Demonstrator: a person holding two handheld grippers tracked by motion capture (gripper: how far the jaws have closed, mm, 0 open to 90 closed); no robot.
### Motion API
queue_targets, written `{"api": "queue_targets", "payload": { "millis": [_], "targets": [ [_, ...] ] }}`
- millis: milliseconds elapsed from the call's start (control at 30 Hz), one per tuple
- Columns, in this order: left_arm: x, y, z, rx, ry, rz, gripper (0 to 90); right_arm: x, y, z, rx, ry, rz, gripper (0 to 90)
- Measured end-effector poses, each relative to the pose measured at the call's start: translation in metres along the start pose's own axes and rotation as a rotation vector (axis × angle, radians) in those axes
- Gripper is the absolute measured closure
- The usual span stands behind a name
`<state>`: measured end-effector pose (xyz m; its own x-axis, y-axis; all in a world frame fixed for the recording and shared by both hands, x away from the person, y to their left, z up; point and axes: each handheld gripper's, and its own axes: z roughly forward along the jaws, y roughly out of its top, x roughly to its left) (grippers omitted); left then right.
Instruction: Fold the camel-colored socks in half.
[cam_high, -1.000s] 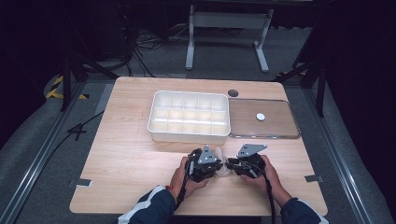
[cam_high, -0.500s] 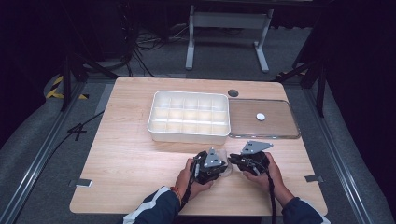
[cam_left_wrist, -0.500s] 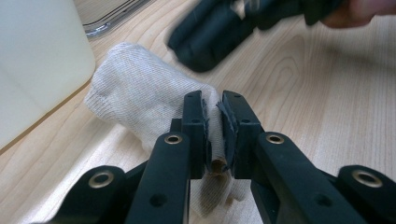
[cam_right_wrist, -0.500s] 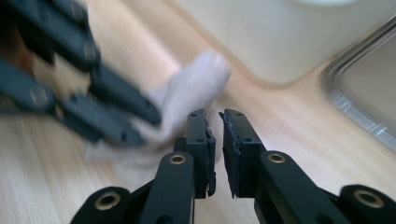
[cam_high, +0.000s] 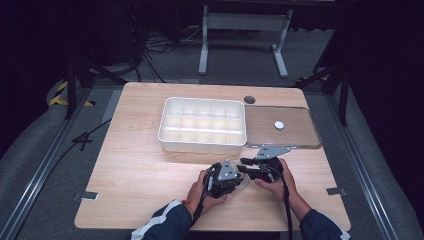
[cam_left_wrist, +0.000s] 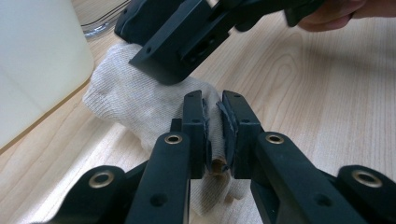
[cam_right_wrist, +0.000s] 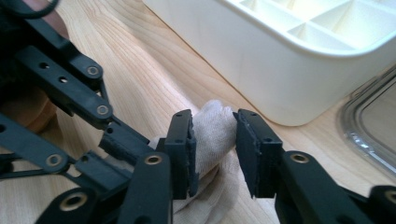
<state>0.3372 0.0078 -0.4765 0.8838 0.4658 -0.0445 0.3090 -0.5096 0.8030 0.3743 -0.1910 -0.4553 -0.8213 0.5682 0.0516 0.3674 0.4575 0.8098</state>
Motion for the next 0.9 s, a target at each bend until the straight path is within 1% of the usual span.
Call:
{"api": "queue_targets", "payload": {
  "millis": [33, 67, 100, 133, 167, 200, 233, 267, 300, 333, 367, 400, 467, 500, 567, 633, 667, 700, 800, 900],
  "targets": [
    [0.000, 0.000, 0.000, 0.002, 0.000, 0.001, 80.5, -0.002, -0.001, 0.004, 0.021, 0.008, 0.021, 67.4],
    [0.000, 0.000, -0.001, 0.010, 0.004, 0.007, 80.5, -0.004, -0.002, 0.006, 0.034, 0.009, 0.022, 68.1],
    [0.000, 0.000, -0.001, 0.006, 0.001, 0.010, 80.4, -0.006, -0.004, 0.008, 0.043, 0.018, 0.033, 70.4],
    [0.000, 0.000, -0.001, 0.006, 0.001, 0.010, 80.2, -0.006, -0.004, 0.008, 0.043, 0.018, 0.033, 70.4],
    [0.000, -0.001, -0.001, 0.006, 0.001, 0.011, 80.2, -0.009, -0.005, 0.010, 0.049, 0.030, 0.044, 73.9],
    [0.000, -0.001, -0.002, 0.002, 0.001, 0.015, 79.9, -0.010, -0.006, 0.010, 0.055, 0.037, 0.046, 76.5],
    [0.000, -0.001, -0.002, 0.003, -0.005, 0.010, 79.1, -0.010, -0.006, 0.010, 0.055, 0.037, 0.044, 78.6],
    [0.001, -0.001, -0.004, 0.005, -0.018, -0.002, 77.9, -0.009, -0.006, 0.009, 0.058, 0.036, 0.040, 80.1],
    [0.003, -0.001, -0.006, 0.000, -0.034, -0.030, 75.9, -0.009, -0.007, 0.010, 0.063, 0.035, 0.034, 81.4],
    [0.007, 0.001, -0.011, -0.007, -0.041, -0.044, 74.1, -0.009, -0.008, 0.010, 0.064, 0.031, 0.032, 82.1],
    [0.011, 0.002, -0.017, -0.031, -0.055, -0.062, 73.3, -0.009, -0.008, 0.010, 0.068, 0.031, 0.035, 82.4],
    [0.016, 0.004, -0.024, -0.053, -0.059, -0.077, 72.9, -0.009, -0.009, 0.010, 0.067, 0.031, 0.034, 82.5],
    [0.023, 0.008, -0.036, -0.082, -0.039, -0.081, 73.7, -0.009, -0.010, 0.010, 0.066, 0.029, 0.033, 82.6],
    [0.025, 0.009, -0.040, -0.085, -0.036, -0.086, 74.4, -0.009, -0.010, 0.009, 0.067, 0.027, 0.032, 82.6],
    [0.025, 0.008, -0.040, -0.084, -0.039, -0.082, 74.9, -0.008, -0.010, 0.009, 0.067, 0.020, 0.023, 82.6],
    [0.021, 0.007, -0.033, -0.066, -0.046, -0.063, 74.0, -0.006, -0.010, 0.009, 0.068, 0.006, 0.013, 82.6],
    [0.018, 0.006, -0.028, -0.047, -0.048, -0.049, 73.1, -0.004, -0.010, 0.009, 0.066, -0.005, 0.003, 82.6],
    [0.014, 0.005, -0.024, -0.038, -0.049, -0.035, 72.4, -0.003, -0.010, 0.009, 0.067, -0.012, -0.007, 82.6],
    [0.007, 0.002, -0.015, -0.028, -0.073, 0.001, 72.6, 0.000, -0.012, 0.008, 0.062, -0.026, -0.026, 83.0],
    [0.002, 0.002, -0.011, 0.001, -0.066, 0.039, 73.6, 0.002, -0.013, 0.008, 0.062, -0.041, -0.033, 83.4]
  ]
}}
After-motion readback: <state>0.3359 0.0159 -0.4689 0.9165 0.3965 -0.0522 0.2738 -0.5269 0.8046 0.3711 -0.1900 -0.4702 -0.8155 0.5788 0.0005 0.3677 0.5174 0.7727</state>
